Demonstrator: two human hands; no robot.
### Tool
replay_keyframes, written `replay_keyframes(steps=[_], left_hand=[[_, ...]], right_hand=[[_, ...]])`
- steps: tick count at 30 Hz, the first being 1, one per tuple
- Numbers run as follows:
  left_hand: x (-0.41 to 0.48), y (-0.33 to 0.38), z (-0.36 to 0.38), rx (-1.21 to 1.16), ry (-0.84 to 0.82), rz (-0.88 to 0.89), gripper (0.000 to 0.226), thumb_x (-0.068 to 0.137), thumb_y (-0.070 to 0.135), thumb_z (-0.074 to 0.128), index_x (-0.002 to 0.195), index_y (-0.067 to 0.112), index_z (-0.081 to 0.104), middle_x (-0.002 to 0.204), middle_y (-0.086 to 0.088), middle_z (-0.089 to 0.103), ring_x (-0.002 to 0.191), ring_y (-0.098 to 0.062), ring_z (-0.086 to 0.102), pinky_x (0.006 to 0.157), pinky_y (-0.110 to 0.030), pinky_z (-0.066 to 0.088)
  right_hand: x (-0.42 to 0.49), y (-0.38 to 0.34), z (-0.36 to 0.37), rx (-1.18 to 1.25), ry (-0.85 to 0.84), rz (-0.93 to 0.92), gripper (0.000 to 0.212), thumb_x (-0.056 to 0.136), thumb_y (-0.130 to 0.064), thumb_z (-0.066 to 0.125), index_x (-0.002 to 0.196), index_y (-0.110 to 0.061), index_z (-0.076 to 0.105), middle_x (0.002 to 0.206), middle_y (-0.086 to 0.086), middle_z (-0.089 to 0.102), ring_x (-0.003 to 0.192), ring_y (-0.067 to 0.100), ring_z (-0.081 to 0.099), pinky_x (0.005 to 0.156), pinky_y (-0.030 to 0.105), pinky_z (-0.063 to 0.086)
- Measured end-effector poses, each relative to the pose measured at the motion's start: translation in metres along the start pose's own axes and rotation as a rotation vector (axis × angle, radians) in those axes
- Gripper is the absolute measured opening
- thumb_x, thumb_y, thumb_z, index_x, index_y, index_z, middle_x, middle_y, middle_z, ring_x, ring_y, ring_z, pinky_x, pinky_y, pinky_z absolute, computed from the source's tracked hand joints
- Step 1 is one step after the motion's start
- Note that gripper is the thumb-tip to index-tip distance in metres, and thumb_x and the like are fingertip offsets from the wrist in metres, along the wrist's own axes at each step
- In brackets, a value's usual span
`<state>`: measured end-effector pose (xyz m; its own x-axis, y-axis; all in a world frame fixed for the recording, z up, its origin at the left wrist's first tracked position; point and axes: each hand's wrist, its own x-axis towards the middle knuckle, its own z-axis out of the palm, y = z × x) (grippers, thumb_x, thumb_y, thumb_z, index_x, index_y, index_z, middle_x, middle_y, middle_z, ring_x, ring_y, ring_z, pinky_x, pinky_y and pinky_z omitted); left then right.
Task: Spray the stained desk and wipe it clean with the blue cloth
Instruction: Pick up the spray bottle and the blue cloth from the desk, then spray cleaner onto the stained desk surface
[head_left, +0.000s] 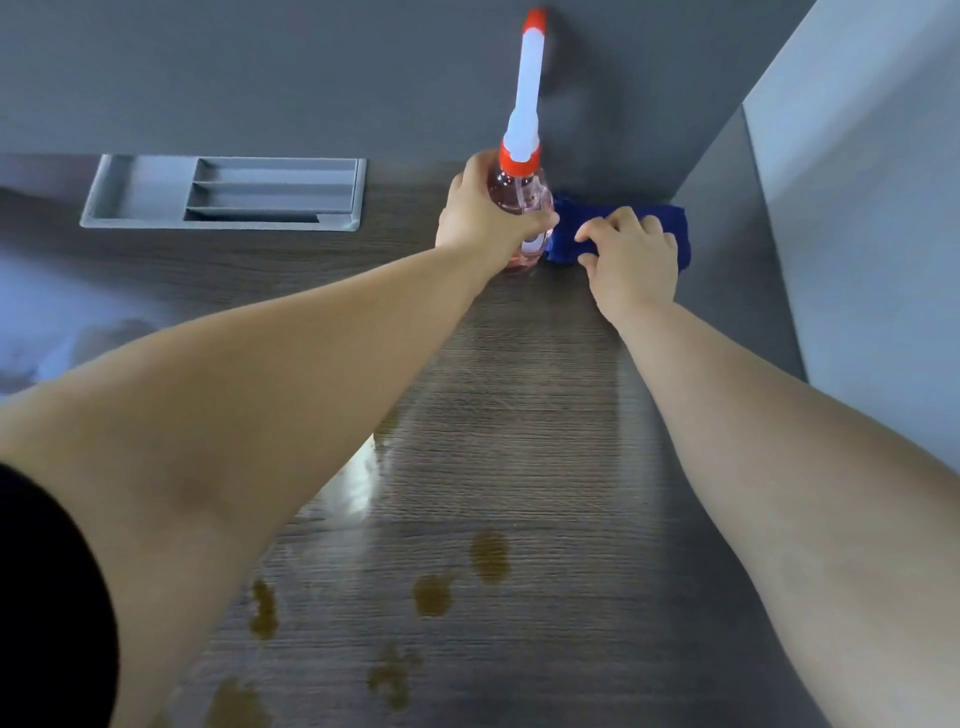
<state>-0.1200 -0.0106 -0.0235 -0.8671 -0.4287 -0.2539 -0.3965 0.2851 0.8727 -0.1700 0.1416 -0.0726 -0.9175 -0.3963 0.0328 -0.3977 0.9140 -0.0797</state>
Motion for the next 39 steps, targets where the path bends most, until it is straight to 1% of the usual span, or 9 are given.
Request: replay_keyframes(steps=[4,10,15,18,22,26,31,33,39], left_hand=[[0.0,0.003,-0.002,0.104,0.014,0.054,0.061,0.073,0.032,0.075,0.125,0.022,0.045,0.122,0.005,0.056,0.104,-0.011,0.056,0.084,-0.024,0.044],[-0.031,0.002,-0.012,0.2,-0.052,0.103,0.055,0.077,0.031,0.07,0.125,0.021,0.046,0.121,0.004,0.056,0.103,-0.012,0.055,0.083,-0.023,0.04],[-0.08,-0.004,-0.023,0.21,-0.153,0.173,0.045,0.076,0.031,0.069,0.116,0.026,0.05,0.116,0.007,0.059,0.097,-0.009,0.057,0.083,-0.024,0.044],[-0.115,-0.009,-0.028,0.217,-0.231,0.208,0.045,0.075,0.032,0.071,0.114,0.025,0.051,0.114,0.006,0.061,0.102,-0.012,0.059,0.087,-0.028,0.047],[-0.166,-0.016,-0.043,0.276,-0.428,0.253,0.052,0.07,0.035,0.072,0.116,0.023,0.054,0.111,0.004,0.063,0.1,-0.014,0.062,0.092,-0.039,0.051],[-0.208,-0.023,-0.053,0.312,-0.523,0.271,0.056,0.074,0.031,0.074,0.124,0.022,0.051,0.116,0.005,0.061,0.103,-0.013,0.059,0.09,-0.028,0.047],[-0.241,-0.035,-0.055,0.337,-0.591,0.266,0.059,0.074,0.032,0.075,0.127,0.023,0.049,0.118,0.005,0.06,0.105,-0.014,0.059,0.092,-0.031,0.047],[-0.248,-0.038,-0.053,0.342,-0.587,0.271,0.06,0.074,0.032,0.075,0.127,0.024,0.049,0.118,0.004,0.06,0.105,-0.015,0.058,0.093,-0.034,0.048],[-0.264,-0.04,-0.045,0.35,-0.562,0.25,0.055,0.073,0.031,0.075,0.122,0.025,0.051,0.115,0.005,0.06,0.102,-0.014,0.059,0.088,-0.032,0.048]], right_hand=[[0.001,0.002,-0.003,-0.002,0.004,-0.027,0.029,0.099,-0.02,0.044,0.125,-0.016,0.055,0.125,0.012,0.056,0.111,0.034,0.05,0.089,0.043,0.039],[-0.034,0.014,-0.024,0.245,0.047,0.083,0.027,0.099,-0.016,0.042,0.122,-0.012,0.054,0.12,0.012,0.058,0.107,0.032,0.052,0.084,0.04,0.04],[-0.11,0.023,-0.056,0.51,0.012,0.229,0.028,0.1,-0.013,0.037,0.124,-0.01,0.051,0.118,0.005,0.056,0.1,0.022,0.051,0.076,0.024,0.03],[-0.162,0.029,-0.071,0.68,-0.09,0.298,0.027,0.101,-0.015,0.036,0.123,-0.011,0.051,0.107,-0.002,0.053,0.095,0.015,0.048,0.076,0.022,0.029],[-0.23,0.035,-0.084,0.791,-0.438,0.342,0.017,0.1,-0.026,0.041,0.106,-0.034,0.055,0.102,-0.012,0.061,0.095,0.013,0.056,0.082,0.028,0.04],[-0.26,0.029,-0.079,0.603,-0.591,0.302,0.023,0.099,-0.024,0.045,0.117,-0.026,0.058,0.109,-0.008,0.062,0.1,0.015,0.056,0.087,0.029,0.039],[-0.278,0.018,-0.04,0.288,-0.3,0.394,0.036,0.092,-0.022,0.056,0.128,-0.024,0.055,0.129,0.005,0.051,0.117,0.029,0.047,0.098,0.039,0.04],[-0.294,0.005,-0.035,0.178,-0.192,0.386,0.036,0.092,-0.023,0.055,0.128,-0.023,0.055,0.131,0.005,0.047,0.117,0.031,0.042,0.095,0.041,0.039],[-0.348,-0.008,-0.015,0.108,-0.223,0.167,0.049,0.095,-0.025,0.051,0.142,-0.016,0.04,0.15,0.006,0.035,0.134,0.03,0.032,0.106,0.041,0.032]])
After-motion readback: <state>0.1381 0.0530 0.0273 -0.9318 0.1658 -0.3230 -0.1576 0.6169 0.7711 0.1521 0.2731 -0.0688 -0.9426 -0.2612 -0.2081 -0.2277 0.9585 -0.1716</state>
